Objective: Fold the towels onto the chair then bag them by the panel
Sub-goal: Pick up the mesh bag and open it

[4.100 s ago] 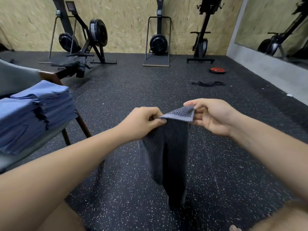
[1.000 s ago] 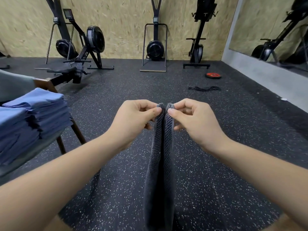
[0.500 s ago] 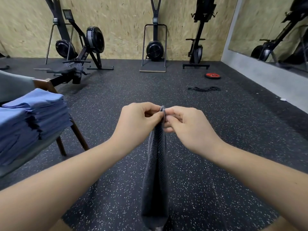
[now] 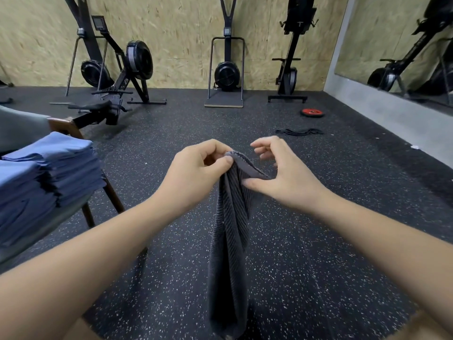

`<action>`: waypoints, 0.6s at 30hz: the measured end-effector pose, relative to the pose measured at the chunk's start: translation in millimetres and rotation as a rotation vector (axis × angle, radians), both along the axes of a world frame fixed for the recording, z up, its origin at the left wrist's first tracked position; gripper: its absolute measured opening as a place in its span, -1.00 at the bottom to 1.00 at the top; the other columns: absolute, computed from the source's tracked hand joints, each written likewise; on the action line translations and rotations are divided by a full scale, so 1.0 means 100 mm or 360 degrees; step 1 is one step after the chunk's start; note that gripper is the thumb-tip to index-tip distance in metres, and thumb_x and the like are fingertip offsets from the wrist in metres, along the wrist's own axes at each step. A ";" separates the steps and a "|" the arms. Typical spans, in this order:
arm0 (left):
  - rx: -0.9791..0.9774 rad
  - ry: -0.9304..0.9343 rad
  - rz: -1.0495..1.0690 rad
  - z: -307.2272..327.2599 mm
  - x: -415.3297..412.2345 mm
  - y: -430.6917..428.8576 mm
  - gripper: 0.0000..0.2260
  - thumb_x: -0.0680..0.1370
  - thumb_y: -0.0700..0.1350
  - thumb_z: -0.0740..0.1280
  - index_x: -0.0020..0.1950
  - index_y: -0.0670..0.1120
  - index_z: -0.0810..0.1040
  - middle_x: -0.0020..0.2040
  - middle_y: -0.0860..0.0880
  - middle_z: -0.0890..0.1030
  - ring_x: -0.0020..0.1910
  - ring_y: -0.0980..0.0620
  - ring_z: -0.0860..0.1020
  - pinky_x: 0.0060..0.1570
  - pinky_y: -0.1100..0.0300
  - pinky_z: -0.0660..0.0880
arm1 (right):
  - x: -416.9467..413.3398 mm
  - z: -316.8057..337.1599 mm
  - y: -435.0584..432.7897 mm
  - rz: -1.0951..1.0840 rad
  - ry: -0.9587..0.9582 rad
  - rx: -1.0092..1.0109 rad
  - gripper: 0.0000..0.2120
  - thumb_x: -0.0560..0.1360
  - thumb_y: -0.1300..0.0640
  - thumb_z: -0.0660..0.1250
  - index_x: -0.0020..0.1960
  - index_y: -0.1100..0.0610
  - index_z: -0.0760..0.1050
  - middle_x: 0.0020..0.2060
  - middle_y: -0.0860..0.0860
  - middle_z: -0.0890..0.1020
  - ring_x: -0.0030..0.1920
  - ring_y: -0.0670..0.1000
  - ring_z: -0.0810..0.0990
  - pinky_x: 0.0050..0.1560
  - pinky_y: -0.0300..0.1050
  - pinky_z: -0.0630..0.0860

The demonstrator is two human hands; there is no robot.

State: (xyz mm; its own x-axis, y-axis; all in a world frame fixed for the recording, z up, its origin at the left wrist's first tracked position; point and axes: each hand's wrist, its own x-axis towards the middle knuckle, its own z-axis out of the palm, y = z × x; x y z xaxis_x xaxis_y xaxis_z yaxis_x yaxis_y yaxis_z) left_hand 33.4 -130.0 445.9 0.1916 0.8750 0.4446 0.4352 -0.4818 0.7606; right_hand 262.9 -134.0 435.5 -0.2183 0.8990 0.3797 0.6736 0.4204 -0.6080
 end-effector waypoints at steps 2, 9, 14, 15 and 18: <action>-0.0015 -0.0044 -0.0033 0.02 -0.04 0.02 -0.89 0.68 -0.11 0.39 0.00 0.04 0.67 -0.23 0.10 0.59 -0.26 0.16 0.45 -0.22 0.24 0.36 | 0.10 -0.03 0.06 0.0108 0.0026 -0.0283 -0.46 0.44 -0.06 0.65 0.31 -0.20 0.47 0.18 -0.20 0.64 0.24 -0.17 0.60 0.31 -0.11 0.45; 0.0089 -0.0012 0.0078 0.04 -0.23 0.12 -0.89 0.71 -0.03 0.38 0.00 0.04 0.65 -0.21 0.04 0.62 -0.27 0.17 0.45 -0.23 0.24 0.38 | 0.34 -0.03 0.14 0.0185 0.0054 -0.0401 -0.90 0.57 0.06 0.56 -0.04 0.04 0.66 -0.19 0.04 0.70 -0.20 -0.11 0.57 -0.12 -0.24 0.44; 0.0187 0.0068 0.0220 0.01 -0.34 0.23 -0.86 0.71 0.01 0.38 -0.02 0.01 0.61 -0.20 0.11 0.62 -0.26 0.19 0.48 -0.23 0.23 0.41 | 0.46 0.09 0.17 0.0110 0.0214 -0.0185 -0.93 0.65 0.09 0.45 0.01 0.03 0.71 -0.13 0.06 0.75 -0.15 -0.06 0.62 -0.04 -0.07 0.50; 0.0204 0.0054 0.0242 0.01 -0.35 0.23 -0.85 0.71 0.01 0.37 -0.03 0.00 0.60 -0.20 0.09 0.63 -0.26 0.19 0.48 -0.23 0.24 0.41 | 0.47 0.13 0.17 0.0120 0.0280 -0.0124 -0.91 0.67 0.13 0.42 0.04 0.05 0.71 -0.11 0.00 0.76 -0.13 -0.09 0.64 -0.02 -0.14 0.52; 0.0243 -0.0033 0.0245 0.05 -0.32 0.24 -0.82 0.73 0.01 0.34 -0.01 -0.04 0.57 -0.17 0.05 0.63 -0.24 0.18 0.48 -0.23 0.28 0.38 | 0.44 0.23 0.12 0.0111 0.0341 0.0088 -0.88 0.71 0.14 0.35 0.08 0.08 0.67 -0.12 -0.02 0.73 -0.14 -0.15 0.59 -0.08 -0.26 0.47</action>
State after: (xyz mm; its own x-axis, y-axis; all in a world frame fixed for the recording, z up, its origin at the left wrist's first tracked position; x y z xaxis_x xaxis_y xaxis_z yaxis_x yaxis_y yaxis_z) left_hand 1.0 -106.4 450.5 0.0503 0.8152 0.5769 0.4979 -0.5212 0.6931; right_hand 306.8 -121.8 458.5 -0.1884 0.8611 0.4722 0.4996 0.4980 -0.7088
